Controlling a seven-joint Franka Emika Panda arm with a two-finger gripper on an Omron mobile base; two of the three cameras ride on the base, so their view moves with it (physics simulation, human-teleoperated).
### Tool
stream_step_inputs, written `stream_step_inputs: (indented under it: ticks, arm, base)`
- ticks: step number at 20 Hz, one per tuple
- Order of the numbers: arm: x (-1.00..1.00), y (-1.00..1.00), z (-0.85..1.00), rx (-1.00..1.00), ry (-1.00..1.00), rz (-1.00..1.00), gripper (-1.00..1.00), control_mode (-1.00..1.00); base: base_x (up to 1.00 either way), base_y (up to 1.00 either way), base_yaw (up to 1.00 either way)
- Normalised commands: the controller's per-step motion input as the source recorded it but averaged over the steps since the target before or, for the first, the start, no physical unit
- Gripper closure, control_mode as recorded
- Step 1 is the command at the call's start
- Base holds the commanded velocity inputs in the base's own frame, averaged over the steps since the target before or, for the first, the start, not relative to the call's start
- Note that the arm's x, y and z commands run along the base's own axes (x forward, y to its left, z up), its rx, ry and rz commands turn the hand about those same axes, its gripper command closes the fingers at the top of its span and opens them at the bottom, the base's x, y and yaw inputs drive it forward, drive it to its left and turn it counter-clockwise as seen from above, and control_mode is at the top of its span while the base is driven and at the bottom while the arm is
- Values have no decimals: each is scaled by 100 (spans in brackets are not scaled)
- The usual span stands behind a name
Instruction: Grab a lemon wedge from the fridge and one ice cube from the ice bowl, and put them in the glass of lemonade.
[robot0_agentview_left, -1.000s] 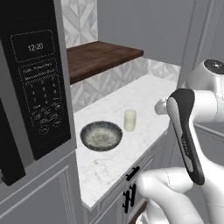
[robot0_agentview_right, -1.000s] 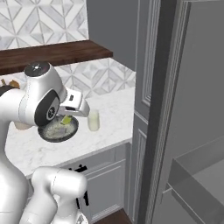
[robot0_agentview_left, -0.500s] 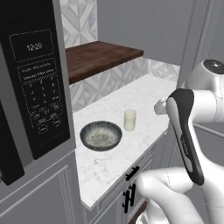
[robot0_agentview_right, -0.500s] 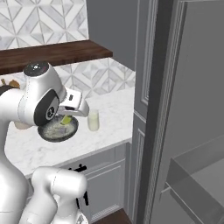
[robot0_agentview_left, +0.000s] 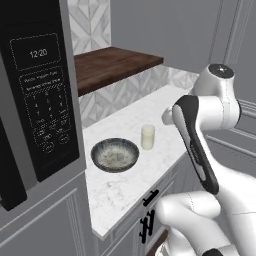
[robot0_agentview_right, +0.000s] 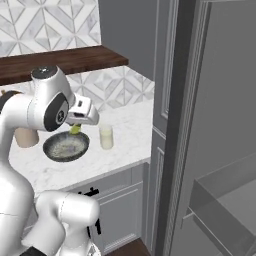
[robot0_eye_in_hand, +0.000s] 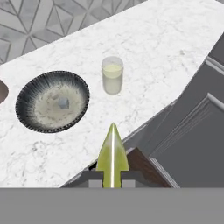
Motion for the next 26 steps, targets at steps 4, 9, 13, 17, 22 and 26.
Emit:
stream_step_inputs:
  ticks: [4, 9, 13, 17, 22, 26]
  arm:
    - [79, 24, -17, 0, 4, 2, 100, -100]
    - [80, 1, -59, 0, 0, 5, 100, -100]
    - [67, -11, -47, 0, 0, 6, 100, -100]
    - [69, -6, -11, 0, 0, 5, 100, -100]
    - [53, 0, -1, -2, 0, 1, 100, -100]
    - [12, 0, -7, -5, 4, 0, 100, -100]
  base:
    - [0, 0, 0]
    - [0, 0, 0]
    - [0, 0, 0]
    - [0, 0, 0]
    - [0, 0, 0]
    - [0, 0, 0]
